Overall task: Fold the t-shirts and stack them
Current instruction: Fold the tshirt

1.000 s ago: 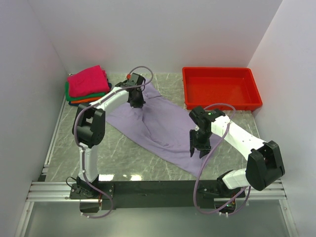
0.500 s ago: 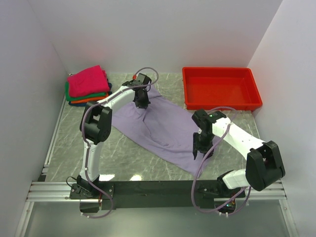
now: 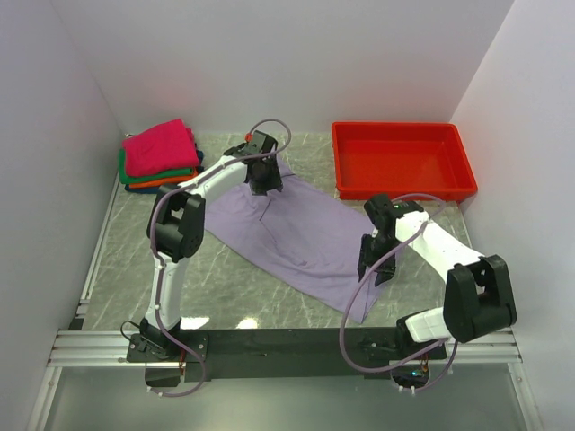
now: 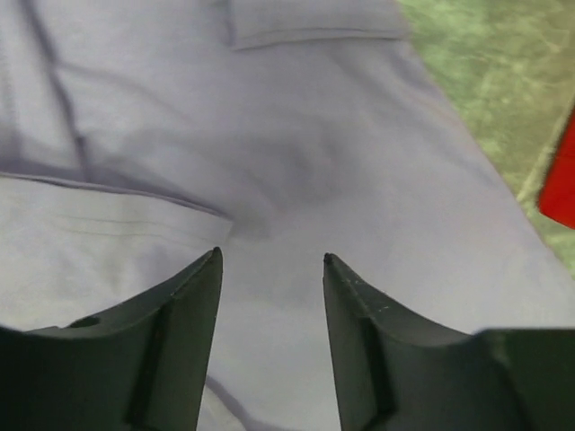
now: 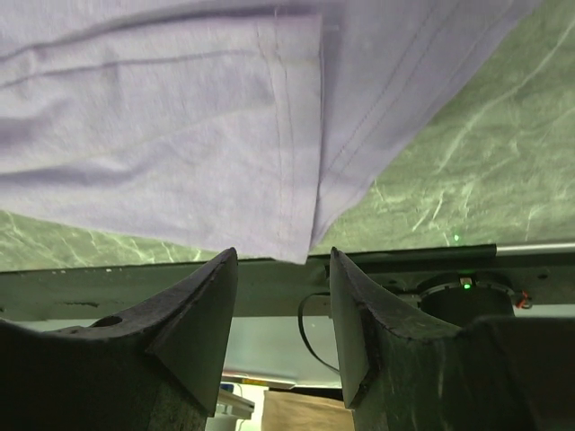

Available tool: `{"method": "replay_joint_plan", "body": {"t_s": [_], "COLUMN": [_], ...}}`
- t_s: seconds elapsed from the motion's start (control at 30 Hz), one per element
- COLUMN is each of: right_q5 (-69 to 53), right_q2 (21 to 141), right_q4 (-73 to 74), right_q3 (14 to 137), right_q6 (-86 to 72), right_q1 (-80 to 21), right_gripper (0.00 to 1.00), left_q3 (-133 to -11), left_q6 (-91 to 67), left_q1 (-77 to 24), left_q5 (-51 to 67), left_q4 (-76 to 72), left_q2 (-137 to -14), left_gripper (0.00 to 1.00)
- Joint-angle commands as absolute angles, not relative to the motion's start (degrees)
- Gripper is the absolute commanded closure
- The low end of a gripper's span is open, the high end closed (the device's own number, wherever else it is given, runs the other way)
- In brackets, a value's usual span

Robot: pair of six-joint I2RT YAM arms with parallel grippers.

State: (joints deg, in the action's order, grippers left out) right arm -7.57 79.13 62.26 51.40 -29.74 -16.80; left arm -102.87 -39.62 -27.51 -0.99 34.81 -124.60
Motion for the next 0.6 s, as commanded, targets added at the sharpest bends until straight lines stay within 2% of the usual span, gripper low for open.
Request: {"method": "replay_joint_plan", "body": {"t_s": [0.0,0.13,0.33,0.57], "right_q5": [-7.6,-8.2,-9.0,-9.3], "right_q2": [80.5,81.7,82.7,82.4], "right_q4": [59.4,58.1,57.0,56.7], "right_q3": [53.1,53.6,53.5,53.0], "right_q6": [-28.7,-28.5,-28.2,-28.0], "right_q1": [-15.8,-15.3,-15.1,-15.0], "right_gripper": [0.47,0.47,0.47,0.47], "left_q3": [-102.2,-100.0,-102.7,-102.5], "left_q6": [-38.8,-38.7,-37.3,-35.3], "left_q1": [-28.3,-28.5,-28.4,-28.5], "left_q5": [2.5,0.2,-8.5,-8.3], "left_q4": [31.6,32.2,37.9,36.6], "left_q2": [-123.4,-120.3,-121.1,-122.6], "left_gripper": [0.44,0.43,0.35,0.35]}}
